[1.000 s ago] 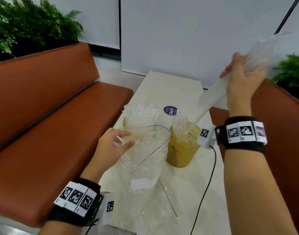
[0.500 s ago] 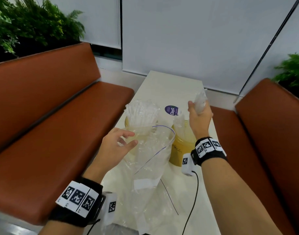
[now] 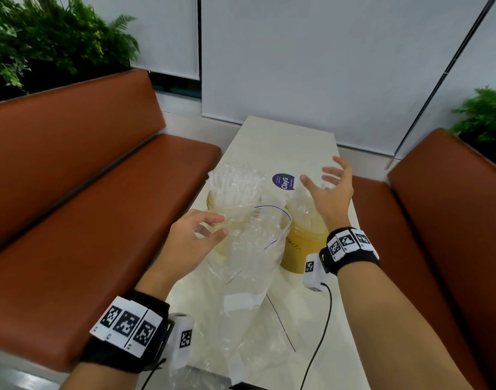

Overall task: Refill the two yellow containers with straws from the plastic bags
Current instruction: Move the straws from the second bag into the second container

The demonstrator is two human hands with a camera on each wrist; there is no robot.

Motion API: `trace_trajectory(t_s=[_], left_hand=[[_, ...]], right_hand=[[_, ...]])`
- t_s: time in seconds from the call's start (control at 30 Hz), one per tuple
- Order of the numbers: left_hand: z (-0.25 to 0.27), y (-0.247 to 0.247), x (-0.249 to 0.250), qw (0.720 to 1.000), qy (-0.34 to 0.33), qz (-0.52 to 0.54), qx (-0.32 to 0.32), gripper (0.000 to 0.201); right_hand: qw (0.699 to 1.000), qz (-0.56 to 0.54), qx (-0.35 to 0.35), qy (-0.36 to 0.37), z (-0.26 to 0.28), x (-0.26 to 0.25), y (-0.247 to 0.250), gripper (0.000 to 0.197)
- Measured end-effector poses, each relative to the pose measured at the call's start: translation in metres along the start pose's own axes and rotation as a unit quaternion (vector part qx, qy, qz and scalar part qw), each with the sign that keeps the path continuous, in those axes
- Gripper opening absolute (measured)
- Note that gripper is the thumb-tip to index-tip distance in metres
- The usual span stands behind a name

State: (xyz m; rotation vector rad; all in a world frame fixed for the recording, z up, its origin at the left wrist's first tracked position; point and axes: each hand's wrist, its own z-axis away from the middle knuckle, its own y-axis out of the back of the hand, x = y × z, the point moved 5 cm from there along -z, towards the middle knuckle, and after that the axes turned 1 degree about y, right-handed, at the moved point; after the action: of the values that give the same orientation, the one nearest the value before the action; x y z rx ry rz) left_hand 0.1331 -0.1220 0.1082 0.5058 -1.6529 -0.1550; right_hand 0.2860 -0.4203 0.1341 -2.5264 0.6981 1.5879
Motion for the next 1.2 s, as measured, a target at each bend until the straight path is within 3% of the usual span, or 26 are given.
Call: trace_trajectory(t_s=[0.07, 0.13, 0.23, 0.3, 0.47, 0.57, 0.63, 0.7, 0.73, 0.8, 0.93, 1.07, 1.2], left_hand=[[0.0, 0.001, 0.001, 1.0, -0.002, 0.005, -0.006, 0.018], [0.001, 0.002, 0.002, 1.0, 0.003, 0.006, -0.016, 0.026], [0.001, 0.005, 0.003, 0.999, 0.023, 0.026, -0.038, 0.041], [0.001, 0.008, 0.004, 0.997, 0.029, 0.042, -0.052, 0.048], [0.005, 0.008, 0.0, 0.991, 0.046, 0.102, -0.072, 0.064], [0.007, 0.004, -0.002, 0.982, 0.061, 0.16, -0.079, 0.069], [0.008, 0.003, -0.003, 0.974, 0.072, 0.201, -0.076, 0.072], [0.008, 0.003, -0.006, 0.965, 0.081, 0.241, -0.071, 0.071], [0.008, 0.002, -0.007, 0.96, 0.085, 0.257, -0.068, 0.07], [0.008, 0.002, -0.01, 0.953, 0.091, 0.284, -0.058, 0.068], [0.008, 0.0, -0.015, 0.935, 0.113, 0.334, -0.036, 0.066], [0.011, -0.003, -0.015, 0.918, 0.129, 0.373, -0.053, 0.056], [0.012, -0.002, -0.016, 0.929, 0.123, 0.345, -0.053, 0.046]], right_hand=[[0.997, 0.042, -0.008, 0.066, -0.008, -0.016, -0.002, 0.057], [0.983, 0.13, -0.064, 0.116, -0.013, -0.022, -0.012, 0.041], [0.928, 0.278, -0.24, 0.054, -0.007, 0.002, -0.032, 0.042], [0.896, 0.335, -0.289, 0.039, 0.003, 0.01, -0.034, 0.039], [0.933, 0.262, -0.157, 0.19, 0.024, -0.059, -0.032, 0.021], [0.936, 0.118, -0.242, 0.226, 0.061, -0.118, -0.05, 0.008], [0.889, 0.135, -0.393, 0.191, 0.095, -0.134, -0.071, 0.01], [0.801, 0.231, -0.534, 0.141, 0.126, -0.122, -0.091, 0.033], [0.764, 0.273, -0.57, 0.132, 0.138, -0.113, -0.099, 0.048], [0.735, 0.302, -0.591, 0.137, 0.154, -0.103, -0.111, 0.064], [0.764, 0.281, -0.57, 0.11, 0.171, -0.096, -0.124, 0.062], [0.774, 0.241, -0.581, 0.075, 0.183, -0.087, -0.13, 0.065], [0.784, 0.217, -0.579, 0.057, 0.187, -0.088, -0.129, 0.04]])
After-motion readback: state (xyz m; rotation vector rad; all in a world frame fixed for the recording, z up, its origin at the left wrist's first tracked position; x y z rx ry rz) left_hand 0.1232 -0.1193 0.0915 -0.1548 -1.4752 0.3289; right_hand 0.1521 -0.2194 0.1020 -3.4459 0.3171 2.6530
